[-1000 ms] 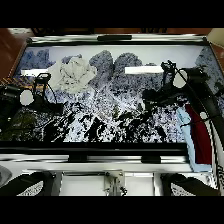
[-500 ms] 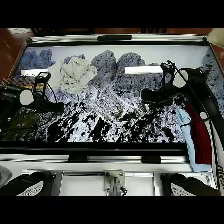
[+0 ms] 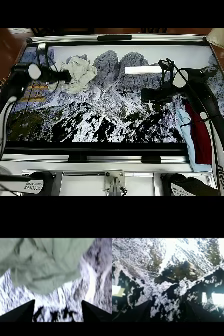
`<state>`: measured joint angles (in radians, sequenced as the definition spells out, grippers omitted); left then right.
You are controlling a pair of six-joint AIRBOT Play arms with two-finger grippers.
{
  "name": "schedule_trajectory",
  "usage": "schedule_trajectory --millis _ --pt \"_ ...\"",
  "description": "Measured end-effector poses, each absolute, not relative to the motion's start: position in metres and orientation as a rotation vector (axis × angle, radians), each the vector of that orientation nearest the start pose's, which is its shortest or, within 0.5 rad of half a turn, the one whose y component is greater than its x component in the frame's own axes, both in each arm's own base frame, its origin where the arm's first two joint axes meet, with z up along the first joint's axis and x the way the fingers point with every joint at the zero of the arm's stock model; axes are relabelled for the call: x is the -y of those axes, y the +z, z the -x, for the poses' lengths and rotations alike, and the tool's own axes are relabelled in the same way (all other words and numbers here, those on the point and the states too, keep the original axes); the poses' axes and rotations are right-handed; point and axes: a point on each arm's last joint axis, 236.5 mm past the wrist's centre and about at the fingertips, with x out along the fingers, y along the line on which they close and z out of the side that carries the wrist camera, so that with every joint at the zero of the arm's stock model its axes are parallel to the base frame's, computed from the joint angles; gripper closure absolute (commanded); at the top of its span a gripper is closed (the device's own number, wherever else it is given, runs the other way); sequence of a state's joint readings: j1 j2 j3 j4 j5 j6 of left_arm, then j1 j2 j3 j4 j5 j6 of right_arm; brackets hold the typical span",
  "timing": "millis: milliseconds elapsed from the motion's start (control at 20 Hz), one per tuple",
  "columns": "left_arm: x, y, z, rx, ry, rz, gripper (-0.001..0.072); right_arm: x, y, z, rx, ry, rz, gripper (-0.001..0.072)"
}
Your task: Fold the shirts.
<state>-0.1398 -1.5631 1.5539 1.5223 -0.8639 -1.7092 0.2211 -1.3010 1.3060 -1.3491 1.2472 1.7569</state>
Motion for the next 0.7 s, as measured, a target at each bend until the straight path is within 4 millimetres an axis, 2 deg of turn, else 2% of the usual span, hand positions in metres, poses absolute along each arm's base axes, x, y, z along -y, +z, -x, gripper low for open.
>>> schedule_trajectory --millis 100,150,200,300,350,400,450,550,600,650,700 --pt "0.070 0.064 -0.587 -0.844 -0.056 0.144 -0.0005 -0.138 0.051 -0.375 -1.294 0.228 -0.214 0.0169" --pt "0.065 0.057 -0.607 -0.836 -0.046 0.163 -0.0005 -0.139 0.051 -0.372 -1.305 0.233 -0.211 0.0169" --pt "0.062 0.045 -0.622 -0.837 -0.039 0.182 -0.0004 -0.139 0.050 -0.370 -1.312 0.235 -0.212 0.0169" --pt "0.063 0.018 -0.641 -0.843 -0.037 0.209 0.0002 -0.140 0.050 -0.367 -1.327 0.238 -0.214 0.0169" --pt "0.063 0.006 -0.647 -0.842 -0.035 0.220 0.0133 -0.140 0.050 -0.366 -1.331 0.239 -0.216 0.0169" --pt "0.063 -0.007 -0.650 -0.849 -0.034 0.228 0.0441 -0.141 0.050 -0.366 -1.332 0.239 -0.219 0.0169" --pt "0.064 -0.017 -0.651 -0.859 -0.032 0.232 0.0662 -0.141 0.050 -0.365 -1.337 0.237 -0.222 0.0169" --pt "0.066 -0.021 -0.653 -0.856 -0.036 0.241 0.0676 -0.141 0.050 -0.364 -1.339 0.237 -0.226 0.0169" --pt "0.068 -0.015 -0.654 -0.845 -0.041 0.245 0.0676 -0.141 0.050 -0.364 -1.339 0.236 -0.227 0.0169" --pt "0.070 0.000 -0.654 -0.828 -0.049 0.250 0.0676 -0.141 0.050 -0.364 -1.339 0.236 -0.229 0.0169" --pt "0.073 0.028 -0.653 -0.786 -0.060 0.250 0.0676 -0.141 0.050 -0.364 -1.339 0.236 -0.229 0.0169"
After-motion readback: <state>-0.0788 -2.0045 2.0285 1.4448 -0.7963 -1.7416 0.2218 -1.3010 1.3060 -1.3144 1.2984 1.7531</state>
